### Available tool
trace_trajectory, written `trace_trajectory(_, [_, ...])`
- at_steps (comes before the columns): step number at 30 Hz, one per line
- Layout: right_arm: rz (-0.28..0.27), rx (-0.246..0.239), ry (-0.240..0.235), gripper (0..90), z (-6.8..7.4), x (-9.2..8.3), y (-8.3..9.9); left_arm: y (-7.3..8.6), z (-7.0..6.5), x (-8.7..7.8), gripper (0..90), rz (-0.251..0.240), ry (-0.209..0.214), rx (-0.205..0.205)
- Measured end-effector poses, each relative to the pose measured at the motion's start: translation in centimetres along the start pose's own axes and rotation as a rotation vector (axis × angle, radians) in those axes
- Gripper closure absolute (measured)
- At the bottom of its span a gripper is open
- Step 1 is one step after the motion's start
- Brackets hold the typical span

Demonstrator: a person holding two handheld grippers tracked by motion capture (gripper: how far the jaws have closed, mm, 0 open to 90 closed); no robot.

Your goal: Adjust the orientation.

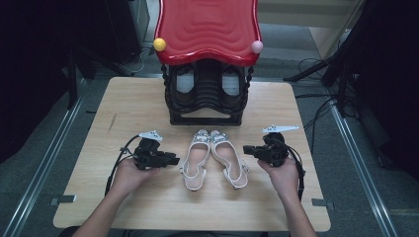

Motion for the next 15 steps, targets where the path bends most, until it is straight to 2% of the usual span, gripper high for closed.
trace_trajectory(2, [0.019,0.008,0.010,90.0,-0.6,0.3,0.7,-0.2,-0.2,0.3,79.2,0.004,0.009,0.003])
trace_trajectory(5, [0.049,0.019,0.013,90.0,-0.9,1.0,1.6,-0.2,-0.3,0.8,82.1,0.020,0.009,0.011])
trace_trajectory(10, [0.097,0.016,0.007,90.0,-0.8,1.8,2.7,-0.3,-0.1,1.5,81.1,0.036,0.009,0.007])
trace_trajectory(15, [0.119,0.011,-0.015,90.0,-0.2,2.4,3.2,-0.4,-0.1,1.7,79.6,0.038,0.018,0.004])
Point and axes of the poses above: each handheld gripper's, and its own axes: x roughly forward along the jaws, y roughly out of its underside, z roughly to its left, the point moved 10 cm from there along x, roughly forward along the jaws, and after that the axes turned 7 degrees about -x, right-handed, at the moved point
